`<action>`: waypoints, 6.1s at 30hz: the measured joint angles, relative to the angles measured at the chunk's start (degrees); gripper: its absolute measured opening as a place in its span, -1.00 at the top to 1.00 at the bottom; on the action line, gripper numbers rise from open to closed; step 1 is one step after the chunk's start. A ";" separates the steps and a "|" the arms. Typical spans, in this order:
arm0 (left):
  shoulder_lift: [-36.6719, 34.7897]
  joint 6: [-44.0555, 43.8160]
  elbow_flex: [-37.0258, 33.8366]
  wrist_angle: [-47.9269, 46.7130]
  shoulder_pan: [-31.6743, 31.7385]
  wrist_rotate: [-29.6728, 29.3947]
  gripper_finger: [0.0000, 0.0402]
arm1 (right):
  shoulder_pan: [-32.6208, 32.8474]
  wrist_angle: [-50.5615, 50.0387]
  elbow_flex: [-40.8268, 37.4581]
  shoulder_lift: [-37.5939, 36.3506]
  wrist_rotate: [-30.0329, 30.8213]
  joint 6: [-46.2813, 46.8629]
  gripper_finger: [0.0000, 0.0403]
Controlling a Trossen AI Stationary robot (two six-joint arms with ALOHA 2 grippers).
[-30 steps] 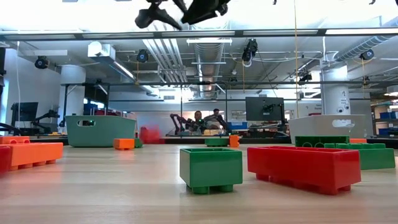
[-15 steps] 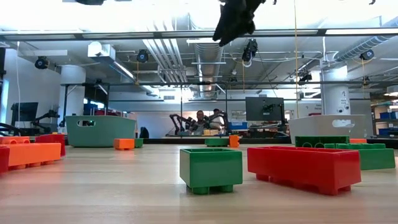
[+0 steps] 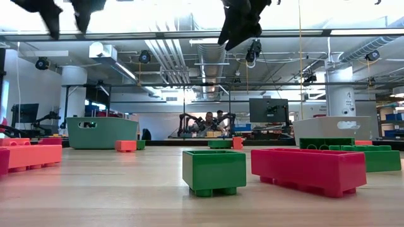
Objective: Sort blocks
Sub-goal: Put the red game piece into the orange bin
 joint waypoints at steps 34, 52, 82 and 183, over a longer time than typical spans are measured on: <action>16.80 -26.66 -23.65 33.27 -6.52 0.30 -0.06 | -0.13 -0.01 0.00 -0.12 -0.17 -7.62 -0.25; 17.96 -21.15 -23.63 35.13 -6.51 -0.20 0.07 | -0.13 -0.01 0.00 -0.12 -0.17 -7.95 -0.21; 16.11 -13.98 -22.79 34.06 -5.05 -0.08 0.10 | -0.13 0.08 0.00 -0.05 -0.11 -7.46 -0.19; 20.25 -2.99 -17.73 31.70 5.28 -3.75 0.15 | -0.25 -0.03 -0.02 0.10 -0.15 -11.60 -0.13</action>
